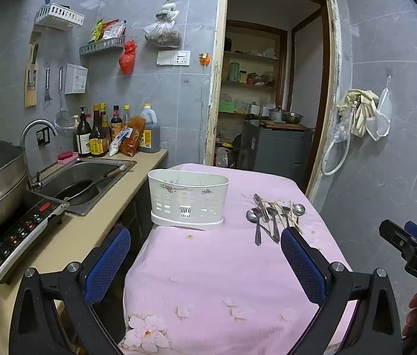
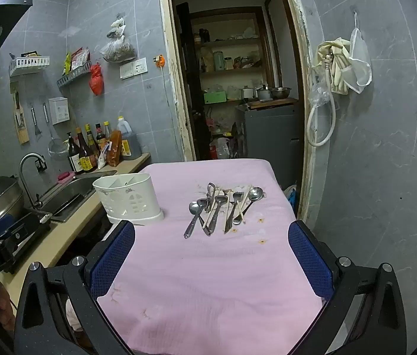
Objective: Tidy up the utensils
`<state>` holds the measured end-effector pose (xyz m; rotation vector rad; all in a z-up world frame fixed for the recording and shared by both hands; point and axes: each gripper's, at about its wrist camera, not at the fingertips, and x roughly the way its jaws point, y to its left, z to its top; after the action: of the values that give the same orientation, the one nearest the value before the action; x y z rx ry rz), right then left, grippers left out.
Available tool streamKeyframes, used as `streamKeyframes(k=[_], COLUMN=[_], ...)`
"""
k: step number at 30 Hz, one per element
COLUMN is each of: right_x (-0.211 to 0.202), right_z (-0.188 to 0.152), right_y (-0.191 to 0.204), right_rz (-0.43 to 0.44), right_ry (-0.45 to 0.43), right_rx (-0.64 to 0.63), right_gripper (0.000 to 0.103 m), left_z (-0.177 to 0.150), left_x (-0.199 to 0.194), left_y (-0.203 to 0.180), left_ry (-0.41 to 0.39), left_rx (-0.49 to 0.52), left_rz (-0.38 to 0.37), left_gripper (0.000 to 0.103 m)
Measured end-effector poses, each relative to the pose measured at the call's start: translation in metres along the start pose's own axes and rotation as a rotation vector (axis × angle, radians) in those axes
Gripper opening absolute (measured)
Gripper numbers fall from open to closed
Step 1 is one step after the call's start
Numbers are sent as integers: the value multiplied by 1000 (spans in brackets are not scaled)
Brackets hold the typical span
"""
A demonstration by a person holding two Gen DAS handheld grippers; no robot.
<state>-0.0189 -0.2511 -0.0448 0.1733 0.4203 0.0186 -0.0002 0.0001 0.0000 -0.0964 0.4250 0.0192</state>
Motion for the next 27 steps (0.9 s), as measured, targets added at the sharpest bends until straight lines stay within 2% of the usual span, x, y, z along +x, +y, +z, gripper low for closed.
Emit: streamKeyframes(k=[27], right_x=[5], right_z=[1], right_y=[-2], right_rz=[3], right_ry=[11], right_rx=[5], right_gripper=[102], left_z=[0], left_x=[0], left_y=[0], left_ry=[11], left_rx=[9], left_rz=[3], left_gripper=[103])
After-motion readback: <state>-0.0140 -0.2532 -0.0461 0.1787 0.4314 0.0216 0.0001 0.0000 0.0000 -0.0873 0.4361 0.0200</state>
